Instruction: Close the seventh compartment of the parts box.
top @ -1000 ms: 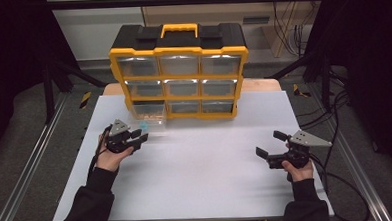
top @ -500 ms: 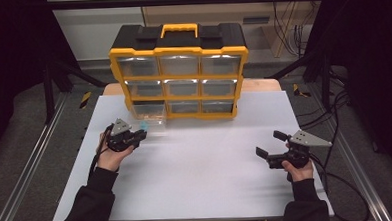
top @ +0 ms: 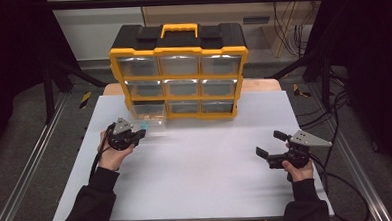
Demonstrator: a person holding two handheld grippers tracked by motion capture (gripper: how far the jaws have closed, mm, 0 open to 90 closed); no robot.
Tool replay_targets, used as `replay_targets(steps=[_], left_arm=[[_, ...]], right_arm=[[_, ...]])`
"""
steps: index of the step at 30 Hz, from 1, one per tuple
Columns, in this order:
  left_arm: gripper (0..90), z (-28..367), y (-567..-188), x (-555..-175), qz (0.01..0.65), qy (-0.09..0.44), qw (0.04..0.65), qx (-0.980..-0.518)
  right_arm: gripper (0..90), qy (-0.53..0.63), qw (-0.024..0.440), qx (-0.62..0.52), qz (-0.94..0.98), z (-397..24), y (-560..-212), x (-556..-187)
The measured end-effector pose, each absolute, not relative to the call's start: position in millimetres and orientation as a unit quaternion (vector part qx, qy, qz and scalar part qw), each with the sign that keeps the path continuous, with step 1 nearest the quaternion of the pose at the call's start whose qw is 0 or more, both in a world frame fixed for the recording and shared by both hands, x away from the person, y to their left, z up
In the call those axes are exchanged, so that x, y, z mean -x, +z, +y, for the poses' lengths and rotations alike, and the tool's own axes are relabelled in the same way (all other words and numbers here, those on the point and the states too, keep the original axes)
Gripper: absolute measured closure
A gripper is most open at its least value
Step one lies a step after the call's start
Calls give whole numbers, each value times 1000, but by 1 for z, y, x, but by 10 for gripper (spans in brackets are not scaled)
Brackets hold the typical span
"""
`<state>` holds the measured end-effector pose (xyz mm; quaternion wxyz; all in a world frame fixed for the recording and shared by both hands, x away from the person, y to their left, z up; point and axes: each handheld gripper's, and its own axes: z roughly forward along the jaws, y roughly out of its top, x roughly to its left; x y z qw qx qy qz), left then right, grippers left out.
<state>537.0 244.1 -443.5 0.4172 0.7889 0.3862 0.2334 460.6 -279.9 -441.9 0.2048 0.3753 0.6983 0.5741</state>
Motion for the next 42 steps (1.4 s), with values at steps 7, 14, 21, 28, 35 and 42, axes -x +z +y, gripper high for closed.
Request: replay_targets(steps=[7, 14, 21, 28, 35, 42], left_arm=[[897, 243, -444, -541, 383, 236, 416, -790], [897, 242, -443, -547, 381, 242, 417, -789], [897, 240, -442, -551, 377, 242, 419, -790], [897, 240, -441, -554, 374, 245, 418, -791], [897, 239, -441, -556, 372, 248, 416, -792], [897, 239, -440, -558, 369, 253, 415, -792]], right_arm=[[3, 574, 205, -373, 699, -280, -442, -461], [3, 574, 205, -373, 700, -280, -443, -461], [3, 572, 204, -374, 701, -279, -443, -461], [3, 571, 205, -374, 702, -279, -443, -461], [3, 571, 204, -374, 702, -279, -443, -461], [3, 570, 205, -374, 702, -279, -443, -461]])
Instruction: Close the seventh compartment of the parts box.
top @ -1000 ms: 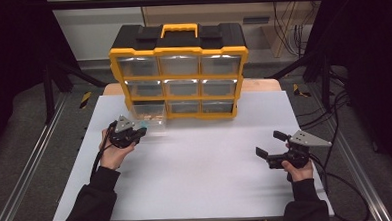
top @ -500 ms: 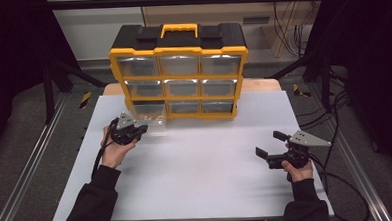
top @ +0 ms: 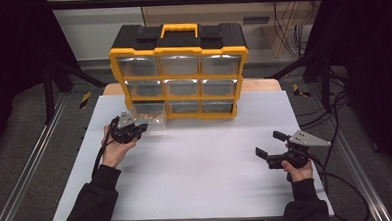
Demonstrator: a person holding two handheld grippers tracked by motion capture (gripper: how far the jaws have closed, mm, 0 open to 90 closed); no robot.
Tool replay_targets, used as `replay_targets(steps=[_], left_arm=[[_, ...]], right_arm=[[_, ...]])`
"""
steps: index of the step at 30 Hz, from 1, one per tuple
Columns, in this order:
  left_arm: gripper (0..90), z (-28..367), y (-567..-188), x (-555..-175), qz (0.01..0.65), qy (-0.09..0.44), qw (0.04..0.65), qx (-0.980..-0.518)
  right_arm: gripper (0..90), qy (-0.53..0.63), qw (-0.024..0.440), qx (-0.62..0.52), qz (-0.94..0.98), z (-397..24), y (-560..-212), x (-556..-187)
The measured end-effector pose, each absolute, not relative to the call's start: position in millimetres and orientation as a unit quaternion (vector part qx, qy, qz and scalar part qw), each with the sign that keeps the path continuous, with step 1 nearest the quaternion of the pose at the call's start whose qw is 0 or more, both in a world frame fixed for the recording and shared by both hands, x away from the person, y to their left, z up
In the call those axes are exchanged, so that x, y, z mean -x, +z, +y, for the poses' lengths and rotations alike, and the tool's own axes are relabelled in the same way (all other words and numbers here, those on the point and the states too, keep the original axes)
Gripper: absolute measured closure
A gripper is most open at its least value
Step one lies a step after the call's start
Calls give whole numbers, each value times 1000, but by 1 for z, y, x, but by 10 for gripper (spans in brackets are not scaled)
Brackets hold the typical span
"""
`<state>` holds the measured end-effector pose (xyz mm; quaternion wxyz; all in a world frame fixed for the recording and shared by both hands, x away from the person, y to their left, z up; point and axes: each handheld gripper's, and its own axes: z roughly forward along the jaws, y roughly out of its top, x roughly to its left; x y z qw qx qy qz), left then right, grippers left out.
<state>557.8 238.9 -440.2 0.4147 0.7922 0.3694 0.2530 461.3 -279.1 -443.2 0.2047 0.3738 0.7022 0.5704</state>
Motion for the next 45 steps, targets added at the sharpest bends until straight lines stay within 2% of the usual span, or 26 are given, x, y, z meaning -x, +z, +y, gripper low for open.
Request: replay_targets(steps=[45], left_arm=[[897, 237, -444, -584, 376, 257, 409, -790]], right_arm=[[3, 572, 204, -375, 701, -280, -443, -461]])
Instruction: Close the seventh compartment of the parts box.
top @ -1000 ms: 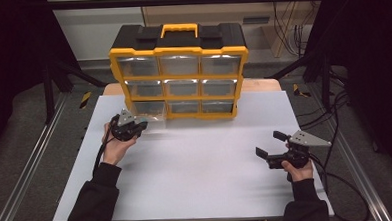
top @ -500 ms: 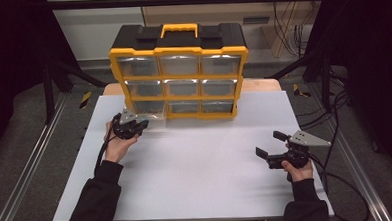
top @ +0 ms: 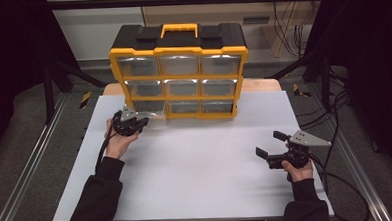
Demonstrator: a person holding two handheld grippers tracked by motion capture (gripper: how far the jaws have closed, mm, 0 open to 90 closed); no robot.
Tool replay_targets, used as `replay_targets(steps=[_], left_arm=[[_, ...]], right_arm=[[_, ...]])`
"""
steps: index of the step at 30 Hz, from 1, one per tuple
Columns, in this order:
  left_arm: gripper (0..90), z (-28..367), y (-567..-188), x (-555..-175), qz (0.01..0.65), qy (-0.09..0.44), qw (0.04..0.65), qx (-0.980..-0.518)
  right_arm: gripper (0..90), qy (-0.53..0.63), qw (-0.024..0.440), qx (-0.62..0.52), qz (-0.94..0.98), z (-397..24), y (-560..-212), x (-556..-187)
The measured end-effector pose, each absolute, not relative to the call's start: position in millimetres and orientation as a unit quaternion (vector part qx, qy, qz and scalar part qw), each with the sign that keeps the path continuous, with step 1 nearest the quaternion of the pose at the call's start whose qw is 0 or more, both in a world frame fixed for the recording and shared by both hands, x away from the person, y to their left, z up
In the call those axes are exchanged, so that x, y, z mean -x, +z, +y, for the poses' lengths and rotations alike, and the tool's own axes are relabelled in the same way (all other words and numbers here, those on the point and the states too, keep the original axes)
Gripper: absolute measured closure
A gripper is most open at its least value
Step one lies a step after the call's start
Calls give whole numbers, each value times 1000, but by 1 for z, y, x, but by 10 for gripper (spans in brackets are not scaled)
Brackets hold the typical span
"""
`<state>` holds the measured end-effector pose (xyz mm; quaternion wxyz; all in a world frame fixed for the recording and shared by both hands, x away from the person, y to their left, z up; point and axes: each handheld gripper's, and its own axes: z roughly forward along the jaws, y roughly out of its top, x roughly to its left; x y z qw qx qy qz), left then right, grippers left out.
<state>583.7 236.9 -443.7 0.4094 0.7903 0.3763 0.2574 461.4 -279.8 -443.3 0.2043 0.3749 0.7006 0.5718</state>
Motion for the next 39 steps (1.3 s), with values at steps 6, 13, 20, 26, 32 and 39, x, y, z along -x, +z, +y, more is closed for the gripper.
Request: replay_targets(steps=[6, 13, 20, 26, 32, 39], left_arm=[[897, 236, -442, -588, 377, 260, 407, -790], [896, 235, -441, -592, 376, 263, 402, -792], [897, 234, -441, -596, 379, 265, 400, -791], [896, 233, -441, -599, 381, 266, 398, -791], [897, 233, -443, -603, 379, 267, 400, -790], [897, 233, -444, -605, 381, 271, 399, -789]], right_arm=[[3, 571, 204, -374, 701, -279, -444, -462], [3, 572, 203, -374, 702, -279, -444, -462], [3, 571, 202, -376, 702, -279, -444, -462], [3, 572, 202, -375, 701, -279, -444, -462], [3, 571, 202, -376, 701, -279, -444, -462], [3, 571, 201, -377, 702, -279, -444, -462]])
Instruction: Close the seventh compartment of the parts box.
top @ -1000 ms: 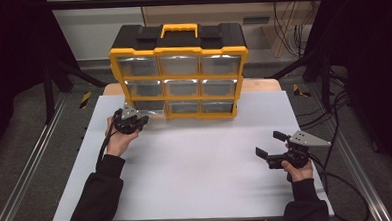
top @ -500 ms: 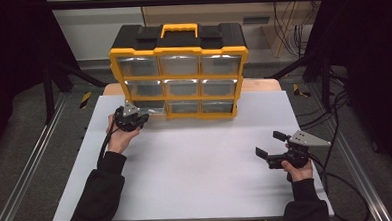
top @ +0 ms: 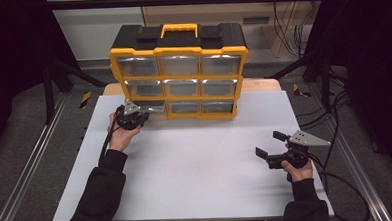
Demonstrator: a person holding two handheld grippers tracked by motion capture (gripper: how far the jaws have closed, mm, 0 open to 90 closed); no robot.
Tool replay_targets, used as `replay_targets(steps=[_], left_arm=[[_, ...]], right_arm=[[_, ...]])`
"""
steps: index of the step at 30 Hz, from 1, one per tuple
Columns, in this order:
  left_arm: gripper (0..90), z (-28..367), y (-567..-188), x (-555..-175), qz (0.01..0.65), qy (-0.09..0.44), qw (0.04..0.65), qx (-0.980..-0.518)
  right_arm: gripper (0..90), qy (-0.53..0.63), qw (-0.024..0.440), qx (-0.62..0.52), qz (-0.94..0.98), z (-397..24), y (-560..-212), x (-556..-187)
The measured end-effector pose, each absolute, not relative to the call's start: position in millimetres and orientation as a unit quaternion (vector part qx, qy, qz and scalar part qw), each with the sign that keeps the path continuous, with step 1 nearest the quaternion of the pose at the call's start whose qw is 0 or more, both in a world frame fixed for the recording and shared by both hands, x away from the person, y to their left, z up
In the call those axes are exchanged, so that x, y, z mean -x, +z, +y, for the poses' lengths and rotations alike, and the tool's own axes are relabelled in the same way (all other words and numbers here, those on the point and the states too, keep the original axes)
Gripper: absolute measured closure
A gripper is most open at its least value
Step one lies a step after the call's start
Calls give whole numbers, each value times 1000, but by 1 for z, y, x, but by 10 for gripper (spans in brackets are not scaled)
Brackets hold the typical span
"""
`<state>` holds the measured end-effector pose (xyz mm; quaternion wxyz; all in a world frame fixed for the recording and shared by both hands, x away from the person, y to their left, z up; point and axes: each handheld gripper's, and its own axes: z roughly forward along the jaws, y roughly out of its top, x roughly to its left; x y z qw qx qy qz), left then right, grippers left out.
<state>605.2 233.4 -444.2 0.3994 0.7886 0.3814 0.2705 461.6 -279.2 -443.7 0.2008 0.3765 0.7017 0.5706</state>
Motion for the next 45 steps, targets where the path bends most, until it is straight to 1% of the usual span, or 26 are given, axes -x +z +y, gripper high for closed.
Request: replay_targets(steps=[45], left_arm=[[897, 231, -443, -626, 390, 295, 384, -783]], right_arm=[[3, 575, 202, -375, 699, -281, -443, -461]])
